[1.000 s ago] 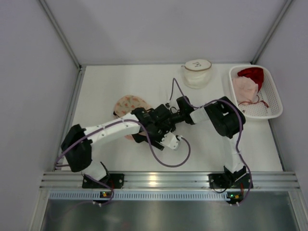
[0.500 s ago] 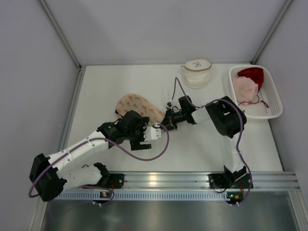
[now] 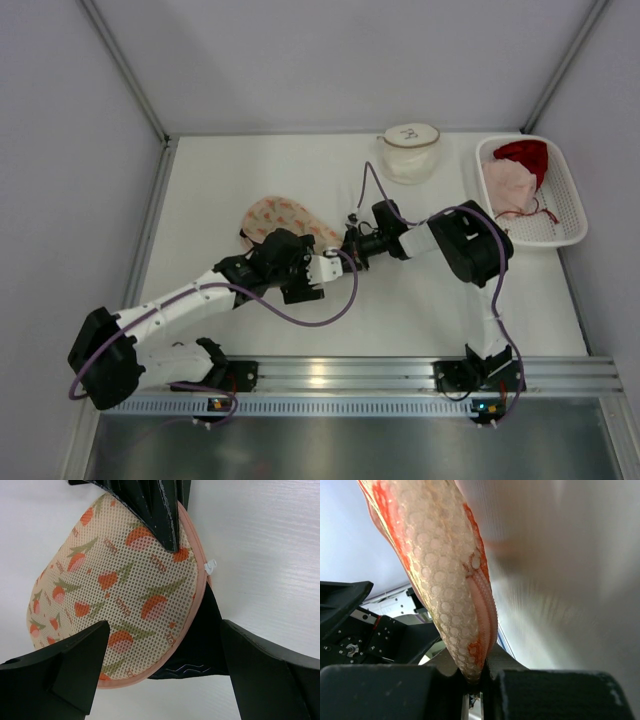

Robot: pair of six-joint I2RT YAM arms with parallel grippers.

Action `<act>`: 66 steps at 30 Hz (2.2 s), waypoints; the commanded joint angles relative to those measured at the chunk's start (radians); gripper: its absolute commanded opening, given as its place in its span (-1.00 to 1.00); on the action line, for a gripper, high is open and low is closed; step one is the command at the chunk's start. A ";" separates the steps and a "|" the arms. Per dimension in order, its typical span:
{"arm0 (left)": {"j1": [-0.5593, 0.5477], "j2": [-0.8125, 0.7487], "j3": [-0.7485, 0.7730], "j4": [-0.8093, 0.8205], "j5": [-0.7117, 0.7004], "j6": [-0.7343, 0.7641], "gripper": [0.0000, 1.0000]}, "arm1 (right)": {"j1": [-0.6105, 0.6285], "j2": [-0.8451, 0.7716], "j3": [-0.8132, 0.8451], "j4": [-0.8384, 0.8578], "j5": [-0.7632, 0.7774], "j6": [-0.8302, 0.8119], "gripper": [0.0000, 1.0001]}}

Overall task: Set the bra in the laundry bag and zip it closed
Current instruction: Adjust the bra in the laundry bag.

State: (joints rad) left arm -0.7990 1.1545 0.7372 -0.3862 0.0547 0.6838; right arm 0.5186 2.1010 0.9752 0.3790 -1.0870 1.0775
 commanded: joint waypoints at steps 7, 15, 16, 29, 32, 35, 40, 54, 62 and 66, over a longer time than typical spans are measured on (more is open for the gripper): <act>0.004 0.004 -0.056 0.150 -0.082 0.068 0.96 | -0.006 -0.024 -0.029 -0.026 -0.039 0.042 -1.00; 0.018 0.022 -0.098 0.266 -0.139 0.135 0.96 | -0.008 -0.018 -0.006 -0.109 -0.079 -0.022 -1.00; 0.020 0.024 -0.102 0.280 -0.141 0.138 0.96 | -0.008 -0.018 -0.006 -0.112 -0.083 -0.024 -1.00; 0.020 0.071 -0.260 0.719 -0.096 0.330 0.96 | 0.026 0.014 0.017 -0.196 -0.178 -0.077 -1.00; 0.020 0.109 -0.265 0.806 -0.116 0.341 0.96 | 0.037 0.021 0.043 -0.280 -0.186 -0.144 -1.00; 0.020 0.117 -0.280 0.861 -0.081 0.367 0.96 | 0.044 0.031 0.059 -0.304 -0.197 -0.168 -1.00; 0.017 0.143 -0.303 0.931 -0.024 0.393 0.96 | 0.060 0.050 0.097 -0.370 -0.209 -0.220 -1.00; -0.002 0.189 -0.346 0.946 -0.032 0.315 0.79 | 0.057 0.059 0.126 -0.376 -0.163 -0.202 -0.04; -0.002 0.212 -0.326 0.954 -0.044 0.280 0.80 | 0.063 0.071 0.126 -0.316 -0.131 -0.139 -0.25; -0.002 0.208 -0.318 0.952 -0.093 0.273 0.86 | 0.066 0.077 0.117 -0.258 -0.131 -0.094 -0.95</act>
State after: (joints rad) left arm -0.7956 1.3617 0.3927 0.4885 -0.0135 0.9909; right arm 0.5621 2.1387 1.0939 0.1013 -1.2354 0.8959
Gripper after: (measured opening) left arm 0.910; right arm 0.081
